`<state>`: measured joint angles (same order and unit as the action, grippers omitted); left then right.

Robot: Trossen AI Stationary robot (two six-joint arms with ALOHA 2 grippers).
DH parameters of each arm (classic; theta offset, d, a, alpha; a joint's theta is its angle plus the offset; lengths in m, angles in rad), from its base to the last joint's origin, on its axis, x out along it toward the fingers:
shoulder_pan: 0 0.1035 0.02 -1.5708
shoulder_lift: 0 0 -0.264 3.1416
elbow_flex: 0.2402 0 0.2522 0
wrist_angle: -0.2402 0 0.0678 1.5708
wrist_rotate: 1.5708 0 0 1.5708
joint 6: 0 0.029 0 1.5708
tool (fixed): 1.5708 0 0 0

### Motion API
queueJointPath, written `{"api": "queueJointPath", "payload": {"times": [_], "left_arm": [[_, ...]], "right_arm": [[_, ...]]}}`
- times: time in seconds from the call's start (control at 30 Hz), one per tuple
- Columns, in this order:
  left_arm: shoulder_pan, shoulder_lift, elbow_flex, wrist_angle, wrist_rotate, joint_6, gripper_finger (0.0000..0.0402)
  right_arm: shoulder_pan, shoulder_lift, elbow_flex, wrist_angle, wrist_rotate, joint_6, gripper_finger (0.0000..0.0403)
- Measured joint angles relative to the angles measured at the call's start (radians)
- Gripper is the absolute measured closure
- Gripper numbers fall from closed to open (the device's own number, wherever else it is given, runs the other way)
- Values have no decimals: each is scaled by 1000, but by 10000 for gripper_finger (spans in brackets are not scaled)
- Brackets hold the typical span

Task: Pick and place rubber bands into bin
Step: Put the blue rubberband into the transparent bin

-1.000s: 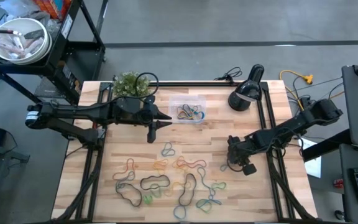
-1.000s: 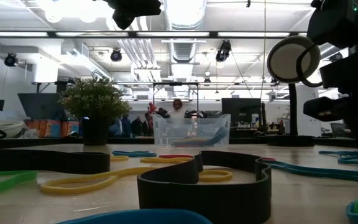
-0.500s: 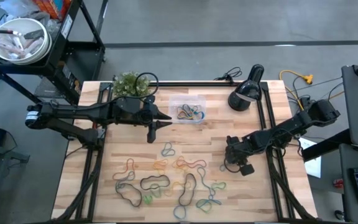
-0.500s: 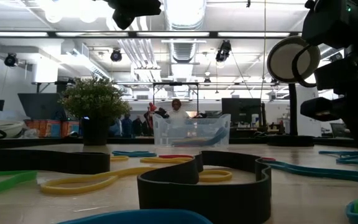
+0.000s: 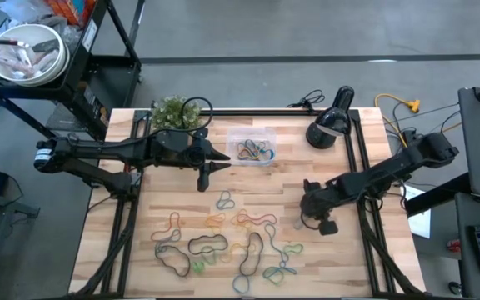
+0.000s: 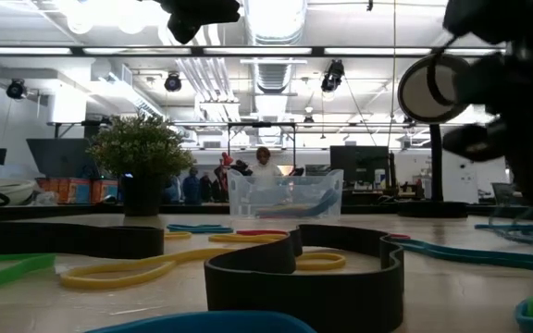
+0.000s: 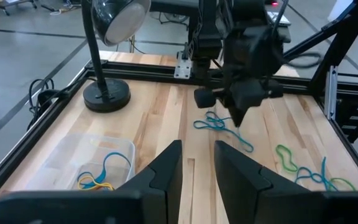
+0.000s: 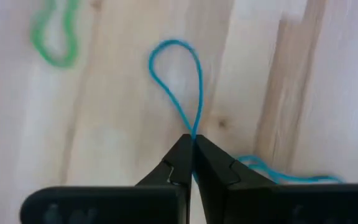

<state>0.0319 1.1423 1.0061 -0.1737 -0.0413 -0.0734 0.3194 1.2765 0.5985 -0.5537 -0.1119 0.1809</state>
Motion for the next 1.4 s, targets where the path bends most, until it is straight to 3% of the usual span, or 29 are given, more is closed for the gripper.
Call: {"api": "queueJointPath", "payload": {"times": [0.47, 0.83, 0.97, 1.1, 1.23, 1.4], "left_arm": [[0, 0, 0, 0, 0, 0, 324], [0, 0, 0, 0, 1, 0, 324], [0, 0, 0, 1, 1, 0, 324], [0, 0, 0, 1, 2, -1, 324], [0, 0, 0, 1, 3, -1, 324], [0, 3, 0, 11, 7, -1, 324]], "right_arm": [[11, -129, 214, -21, -20, 28, 395], [10, -113, 393, 4, 69, -59, 395], [11, -131, 420, -47, 222, -58, 395], [10, -110, 455, -268, 354, 16, 395], [18, -67, 463, -329, 291, 13, 395], [24, -61, 436, -305, 295, 16, 395]]}}
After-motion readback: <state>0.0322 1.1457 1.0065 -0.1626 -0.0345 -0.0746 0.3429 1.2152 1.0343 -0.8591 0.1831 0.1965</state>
